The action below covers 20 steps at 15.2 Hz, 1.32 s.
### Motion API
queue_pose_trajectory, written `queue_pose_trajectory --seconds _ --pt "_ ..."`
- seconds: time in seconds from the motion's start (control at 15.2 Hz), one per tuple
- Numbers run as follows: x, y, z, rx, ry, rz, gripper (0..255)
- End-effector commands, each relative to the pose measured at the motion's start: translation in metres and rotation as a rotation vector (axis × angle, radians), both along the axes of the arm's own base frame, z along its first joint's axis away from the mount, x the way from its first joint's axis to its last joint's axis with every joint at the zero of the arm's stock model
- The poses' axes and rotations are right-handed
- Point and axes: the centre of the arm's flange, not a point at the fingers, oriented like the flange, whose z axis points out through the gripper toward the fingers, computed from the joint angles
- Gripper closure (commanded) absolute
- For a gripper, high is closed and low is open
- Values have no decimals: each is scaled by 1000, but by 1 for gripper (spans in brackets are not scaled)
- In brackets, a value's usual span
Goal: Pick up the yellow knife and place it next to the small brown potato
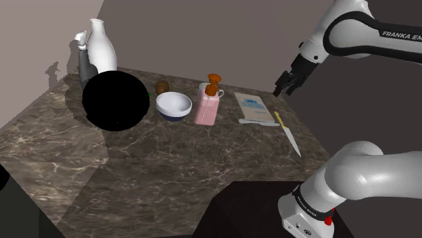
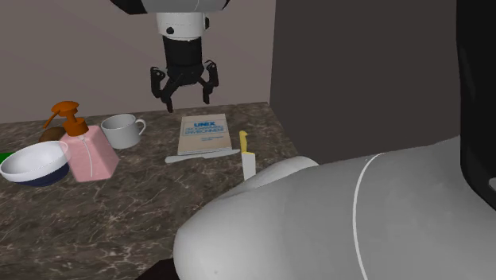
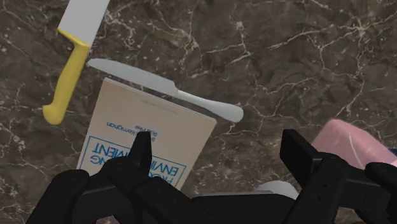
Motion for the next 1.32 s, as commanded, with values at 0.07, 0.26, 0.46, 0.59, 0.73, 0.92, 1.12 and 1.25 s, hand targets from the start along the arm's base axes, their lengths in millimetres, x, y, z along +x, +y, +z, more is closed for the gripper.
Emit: queue_pose_trajectory --seconds 0.07,0.26,0.46,0.59,0.73,0.92,1.12,1.25 --pt "-10 -26 -28 -2 6 -7 0" --pt "-19 -53 -56 -4 13 -14 0" --pt "-28 -79 -83 -7 20 -22 0" --pt "-34 -97 -101 -8 25 -27 0" --pt "-41 -114 -119 -9 29 -32 0" --pt "-49 -137 -142 -11 35 -39 0" --pt "-48 -137 -158 -11 35 -39 0" --pt "-48 -137 -168 -11 35 -39 0"
